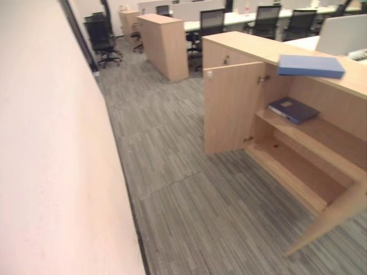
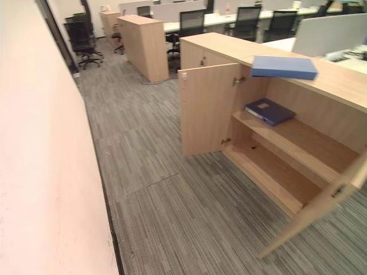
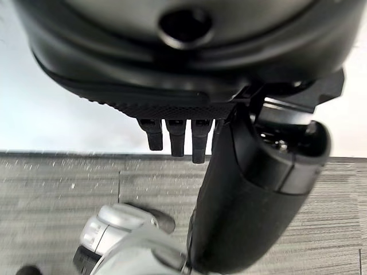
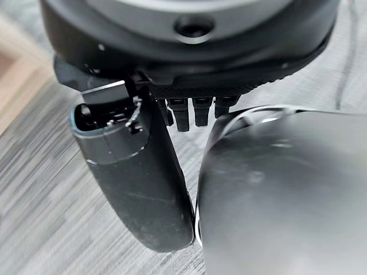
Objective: Put the empty folder in the office cabinet
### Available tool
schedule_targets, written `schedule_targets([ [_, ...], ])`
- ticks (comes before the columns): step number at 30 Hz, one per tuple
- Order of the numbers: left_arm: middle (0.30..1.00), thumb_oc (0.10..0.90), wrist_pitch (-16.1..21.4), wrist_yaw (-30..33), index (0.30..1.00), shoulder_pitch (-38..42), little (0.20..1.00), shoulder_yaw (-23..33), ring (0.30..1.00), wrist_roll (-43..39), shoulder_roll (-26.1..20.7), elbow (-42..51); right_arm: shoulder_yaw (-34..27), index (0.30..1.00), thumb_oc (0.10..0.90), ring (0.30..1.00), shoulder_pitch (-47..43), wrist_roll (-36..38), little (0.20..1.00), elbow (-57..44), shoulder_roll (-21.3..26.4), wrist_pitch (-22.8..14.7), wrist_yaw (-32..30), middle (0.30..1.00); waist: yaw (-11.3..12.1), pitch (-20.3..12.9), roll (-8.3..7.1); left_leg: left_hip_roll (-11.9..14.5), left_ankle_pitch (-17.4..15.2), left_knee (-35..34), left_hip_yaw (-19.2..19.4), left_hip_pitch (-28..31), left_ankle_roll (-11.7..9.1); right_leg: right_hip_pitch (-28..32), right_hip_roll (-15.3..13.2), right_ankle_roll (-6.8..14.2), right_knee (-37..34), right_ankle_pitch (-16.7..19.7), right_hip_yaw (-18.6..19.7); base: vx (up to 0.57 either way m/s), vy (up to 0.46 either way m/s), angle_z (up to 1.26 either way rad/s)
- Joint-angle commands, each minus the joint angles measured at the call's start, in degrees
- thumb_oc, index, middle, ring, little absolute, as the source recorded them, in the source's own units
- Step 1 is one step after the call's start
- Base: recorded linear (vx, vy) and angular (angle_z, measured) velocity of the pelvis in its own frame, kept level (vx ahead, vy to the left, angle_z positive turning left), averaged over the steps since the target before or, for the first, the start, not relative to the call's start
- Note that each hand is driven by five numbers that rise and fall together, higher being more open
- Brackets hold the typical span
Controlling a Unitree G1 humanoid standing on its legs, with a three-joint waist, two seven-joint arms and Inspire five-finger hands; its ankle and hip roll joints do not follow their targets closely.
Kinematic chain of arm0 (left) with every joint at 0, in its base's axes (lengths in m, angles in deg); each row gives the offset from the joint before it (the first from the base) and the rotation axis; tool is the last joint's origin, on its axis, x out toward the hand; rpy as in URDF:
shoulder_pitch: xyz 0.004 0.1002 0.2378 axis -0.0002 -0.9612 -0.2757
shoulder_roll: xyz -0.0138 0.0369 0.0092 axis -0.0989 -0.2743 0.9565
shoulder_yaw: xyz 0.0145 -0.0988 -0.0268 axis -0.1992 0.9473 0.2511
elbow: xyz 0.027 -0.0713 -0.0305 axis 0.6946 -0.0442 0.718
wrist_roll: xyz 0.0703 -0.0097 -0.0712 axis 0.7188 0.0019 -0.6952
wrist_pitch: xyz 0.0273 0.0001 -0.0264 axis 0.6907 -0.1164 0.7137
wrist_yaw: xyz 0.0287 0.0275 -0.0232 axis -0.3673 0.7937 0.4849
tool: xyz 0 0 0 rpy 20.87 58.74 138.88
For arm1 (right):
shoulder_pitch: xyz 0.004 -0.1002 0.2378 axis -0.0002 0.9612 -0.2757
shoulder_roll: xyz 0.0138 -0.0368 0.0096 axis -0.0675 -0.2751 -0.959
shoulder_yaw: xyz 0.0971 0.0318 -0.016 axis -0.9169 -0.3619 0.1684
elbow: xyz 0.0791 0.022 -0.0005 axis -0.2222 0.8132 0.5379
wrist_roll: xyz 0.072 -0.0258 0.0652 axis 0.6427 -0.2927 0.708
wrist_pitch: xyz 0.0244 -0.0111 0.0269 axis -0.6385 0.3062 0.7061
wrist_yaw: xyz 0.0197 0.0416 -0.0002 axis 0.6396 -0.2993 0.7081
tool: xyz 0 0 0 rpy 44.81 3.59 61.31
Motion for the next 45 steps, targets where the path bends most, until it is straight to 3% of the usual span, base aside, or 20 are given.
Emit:
schedule_targets([
  [1, 0.900, 0.800, 1.98, 5.39, 0.900, -1.91, 0.900, 1.18, 0.900, 2.41, -1.61, -1.65, -0.40, 0.900, 0.800, 0.900, -4.48, 2.60, 0.900, -2.29, 0.17, -0.87, 2.16, 0.900, -0.59, 7.16, 0.84, 3.83, 0.12, -0.10, -0.58, -2.02, -4.35, 1.56, 3.53, 0.22, -11.09, 12.24, -3.83, 0.14, 0.038, -0.13],
  [4, 0.900, 0.800, 1.86, 5.16, 0.900, -2.27, 0.900, 1.21, 0.900, 2.34, -0.90, -1.77, 0.31, 0.900, 0.800, 0.900, -5.78, 3.71, 0.900, -3.41, 0.19, -1.28, 2.27, 0.900, -2.36, 9.44, 1.76, 4.70, -1.58, -0.37, -0.88, 1.71, -4.86, -4.49, 8.60, 0.21, -16.58, 11.88, -6.17, 0.19, -0.020, -0.50],
  [6, 0.900, 0.800, 1.95, 4.85, 0.900, -2.32, 0.900, 1.35, 0.900, 2.71, -0.80, -1.77, 1.03, 0.900, 0.800, 0.900, -6.78, 4.71, 0.900, -4.11, -0.05, -1.64, 2.17, 0.900, -3.72, 10.66, 0.73, 4.81, -2.82, -0.51, -1.78, 4.02, -6.13, -8.08, 13.82, 0.83, -26.09, 14.64, -8.36, 0.24, -0.160, -0.37],
  [7, 0.900, 0.800, 1.95, 4.84, 0.900, -2.31, 0.900, 1.42, 0.900, 2.73, -0.83, -1.79, 1.08, 0.900, 0.800, 0.900, -6.81, 4.73, 0.900, -4.10, -0.10, -1.65, 2.15, 0.900, -3.76, 10.64, 0.87, 5.07, -2.90, -0.51, -1.80, 4.07, -6.23, -7.73, 14.23, 0.81, -26.73, 14.92, -8.56, 0.31, -0.223, -0.28],
  [8, 0.900, 0.800, 2.05, 4.86, 0.900, -2.01, 0.900, 1.74, 0.900, 2.96, -1.14, -1.71, 1.09, 0.900, 0.800, 0.900, -6.84, 5.02, 0.900, -4.34, -0.30, -1.65, 1.69, 0.900, -4.25, 10.83, -0.19, 5.05, -3.72, -0.51, -2.84, 4.57, -6.94, -8.64, 15.86, 1.13, -30.93, 16.12, -8.99, 0.17, -0.123, 0.24],
  [10, 0.900, 0.800, 2.17, 4.71, 0.900, -1.83, 0.900, 1.71, 0.900, 3.25, -1.11, -1.73, 1.10, 0.900, 0.800, 0.900, -6.73, 5.32, 0.900, -4.04, -0.43, -1.69, 1.78, 0.900, -4.17, 10.34, -0.59, 5.07, -4.20, -0.51, -3.36, 4.33, -7.25, -6.62, 16.64, 0.73, -34.68, 15.11, -9.57, 0.17, -0.144, 0.53],
  [15, 0.900, 0.800, 2.27, 5.01, 0.900, -1.90, 0.900, 1.94, 0.900, 2.83, -0.22, -2.26, 0.63, 0.900, 0.800, 0.900, -6.21, 4.55, 0.900, -1.60, 0.08, -1.52, 1.28, 0.900, -3.89, 8.62, -0.19, 6.38, -5.39, -0.51, -3.69, 4.80, -8.07, -4.96, 17.27, -1.40, -33.87, 12.50, -10.81, 0.23, -0.102, 0.26],
  [20, 0.900, 0.800, 2.78, 6.29, 0.900, 0.75, 0.900, 0.13, 0.900, 1.85, -0.64, -1.06, -1.56, 0.900, 0.800, 0.900, -5.96, 4.79, 0.900, 0.78, 2.48, -1.43, -0.11, 0.900, -5.12, 8.64, 1.28, 10.05, -6.17, 1.05, -5.17, 4.79, -9.38, -5.95, 16.49, -3.11, -27.23, 8.33, -11.39, 0.21, -0.099, 0.17],
  [27, 0.900, 0.800, 3.98, 7.39, 0.900, 4.00, 0.900, -2.56, 0.900, 2.00, -1.79, 2.70, -2.96, 0.900, 0.800, 0.900, -5.22, 5.30, 0.900, 1.07, 3.82, -1.43, -0.59, 0.900, -6.61, 9.13, 1.70, 12.39, -6.55, 1.47, -6.06, 5.40, -10.58, -6.73, 14.76, -4.07, -21.14, 4.68, -12.67, 0.15, -0.085, 0.35],
  [28, 0.900, 0.800, 4.42, 7.82, 0.900, 4.23, 0.900, -2.62, 0.900, 1.54, -2.18, 3.74, -2.82, 0.900, 0.800, 0.900, -5.11, 5.33, 0.900, 1.05, 3.55, -1.49, -0.43, 0.900, -6.81, 9.20, 1.69, 13.70, -6.45, 4.31, -5.71, 5.33, -11.39, -6.41, 15.23, -4.98, -20.70, 2.88, -12.46, 0.11, -0.132, 0.05],
  [32, 0.900, 0.800, 4.69, 7.82, 0.900, 4.29, 0.900, -2.27, 0.900, -0.01, -2.06, 5.25, -1.74, 0.900, 0.800, 0.900, -5.17, 5.94, 0.900, 1.48, 3.00, -1.79, -0.01, 0.900, -4.60, 11.40, 0.29, 15.20, -0.81, 25.40, -6.27, -4.25, -13.27, -1.28, 19.05, -8.74, -25.00, -0.12, -11.21, 0.03, -0.195, -0.14],
  [34, 0.900, 0.800, 4.56, 7.66, 0.900, 4.18, 0.900, -2.24, 0.900, -0.60, -1.69, 5.04, -1.81, 0.900, 0.800, 0.900, -5.03, 6.01, 0.900, 1.80, 3.44, -1.66, -0.06, 0.900, -3.46, 12.37, -0.38, 15.25, 0.13, 30.66, -6.60, -9.68, -12.83, 0.68, 19.52, -9.51, -26.53, -1.28, -11.14, 0.04, -0.102, -0.42],
  [36, 0.900, 0.800, 4.24, 7.55, 0.900, 3.59, 0.900, -2.08, 0.900, -0.19, -1.40, 4.28, -2.02, 0.900, 0.800, 0.900, -4.42, 5.14, 0.900, 3.01, 3.84, -1.17, -0.07, 0.900, -2.98, 11.91, -1.04, 16.16, -2.41, 27.99, -6.02, -12.94, -12.16, 2.05, 19.34, -8.77, -27.74, -1.79, -10.51, 0.16, 0.037, -0.28],
  [38, 0.900, 0.800, 3.93, 7.56, 0.900, 2.86, 0.900, -1.83, 0.900, 0.62, -1.37, 3.35, -1.85, 0.900, 0.800, 0.900, -3.75, 3.20, 0.900, 5.43, 4.00, -0.07, 0.41, 0.900, -2.10, 11.24, -1.75, 17.93, -2.27, 22.80, -5.75, -14.80, -12.42, 3.76, 18.76, -7.61, -29.07, -1.96, -9.20, 0.21, 0.123, -0.21],
  [40, 0.900, 0.800, 3.72, 7.50, 0.900, 2.32, 0.900, -1.59, 0.900, 1.33, -1.55, 2.89, -1.47, 0.900, 0.800, 0.900, -3.06, 1.25, 0.900, 7.71, 3.94, 1.03, 0.92, 0.900, -0.89, 10.78, -1.45, 20.41, 3.33, 16.04, -7.16, -16.52, -13.43, 5.31, 18.54, -6.65, -29.79, -2.08, -7.84, 0.22, 0.163, -0.39],
  [41, 0.900, 0.800, 3.72, 7.48, 0.900, 2.15, 0.900, -1.60, 0.900, 1.39, -1.56, 2.86, -1.47, 0.900, 0.800, 0.900, -3.00, 1.05, 0.900, 7.88, 3.98, 1.04, 1.04, 0.900, -0.78, 10.64, -1.43, 20.66, 4.02, 14.50, -7.15, -15.53, -13.98, 5.50, 18.91, -6.66, -29.83, -2.45, -7.60, 0.30, 0.224, -0.45],
  [42, 0.900, 0.800, 3.70, 7.58, 0.900, 1.77, 0.900, -1.36, 0.900, 1.21, -1.64, 2.48, -1.54, 0.900, 0.800, 0.900, -2.54, 0.04, 0.900, 8.71, 4.07, 1.39, 1.11, 0.900, 0.21, 10.60, -0.90, 23.38, 10.13, 8.48, -9.03, -17.35, -15.28, 7.39, 18.56, -5.70, -30.38, -2.72, -5.91, 0.24, 0.209, -0.61],
  [43, 0.900, 0.800, 3.84, 7.63, 0.900, 1.62, 0.900, -1.32, 0.900, 0.89, -1.55, 2.23, -1.54, 0.900, 0.800, 0.900, -2.12, -0.38, 0.900, 8.80, 4.10, 1.46, 1.12, 0.900, 0.84, 10.69, -0.48, 24.59, 13.27, 4.42, -9.16, -17.40, -15.70, 7.75, 18.43, -5.64, -30.44, -2.20, -5.40, 0.33, 0.344, -0.35],
  [45, 0.900, 0.800, 3.86, 7.80, 0.900, 1.63, 0.900, -0.70, 0.900, -0.14, -0.97, 1.47, -1.82, 0.900, 0.800, 0.900, -0.99, -1.52, 0.900, 8.86, 4.21, 1.65, 1.44, 0.900, 1.00, 9.97, 0.32, 27.38, 14.54, 0.02, -10.47, -19.74, -18.09, 10.18, 17.00, -3.90, -30.56, -3.92, -2.47, 0.40, 0.355, -0.37],
])
